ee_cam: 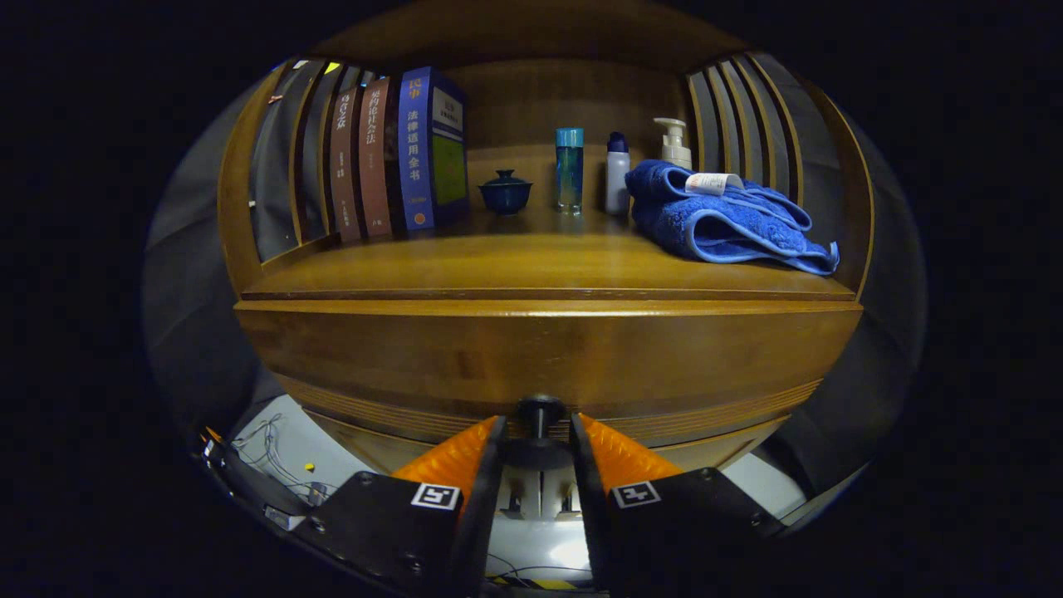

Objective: Pull open the drawer, take out the items inside it, and place them on the countertop above the cabinet.

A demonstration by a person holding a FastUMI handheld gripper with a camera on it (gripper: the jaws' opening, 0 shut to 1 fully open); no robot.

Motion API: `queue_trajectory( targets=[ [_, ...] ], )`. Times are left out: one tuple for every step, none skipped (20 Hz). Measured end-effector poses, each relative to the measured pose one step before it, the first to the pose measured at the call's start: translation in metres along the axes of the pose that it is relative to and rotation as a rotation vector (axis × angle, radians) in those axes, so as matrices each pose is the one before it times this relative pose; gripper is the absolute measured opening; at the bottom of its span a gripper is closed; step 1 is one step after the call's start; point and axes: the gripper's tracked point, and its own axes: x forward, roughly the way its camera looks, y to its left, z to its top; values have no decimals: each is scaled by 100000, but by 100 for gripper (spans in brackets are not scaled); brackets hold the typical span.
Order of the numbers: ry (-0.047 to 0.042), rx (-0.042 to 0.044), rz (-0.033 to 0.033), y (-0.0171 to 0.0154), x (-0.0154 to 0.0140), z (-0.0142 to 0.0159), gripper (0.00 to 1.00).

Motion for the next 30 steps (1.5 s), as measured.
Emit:
queue_trajectory(
  targets=[
    [48,641,860,-55,-950,181,48],
    [184,892,261,245,479,-18,44],
    [244,-873,88,4,410,-141,35],
    [79,-1272,-519,-154,-129,18,35],
    [-124,-1178,-583,-39,-71,15,35],
    [51,39,-398,61,77,-51,35],
    [445,-7,-267,5,-40,-3,35],
    [451,-248,-324,-22,-13,-62,35],
    [436,-408,-539,8,-57,2,35],
    [459,-735,-333,-49,-79,-31,35],
    [726,-220,-108,20,-172,-149,35],
    [573,582,-44,-24,-238,-146,35],
    [423,833,-80,-12,-395,-184,35],
    [416,452,-71,-24,-488,-223,35],
    [342,10,77,15,-474,-262,35],
    [268,-202,266,27,-485,-280,35],
    [220,-54,328,21,-533,-293,35],
    [309,291,204,18,-579,-298,35],
    [347,324,62,7,-580,-315,35],
    [397,303,112,-126,-671,-349,35],
    [419,140,204,24,-570,-394,35],
    [341,116,261,-45,-681,-327,35],
    [447,16,177,-13,-607,-342,35],
    [343,187,53,-3,-652,-392,35],
    [244,349,-4,-26,-644,-376,35],
    [238,389,131,-32,-615,-403,35],
    [362,228,265,24,-649,-383,35],
    [259,192,79,-67,-560,-270,35],
    [551,305,227,-67,-657,-415,35],
    [593,569,516,51,-508,-440,35]
  ],
)
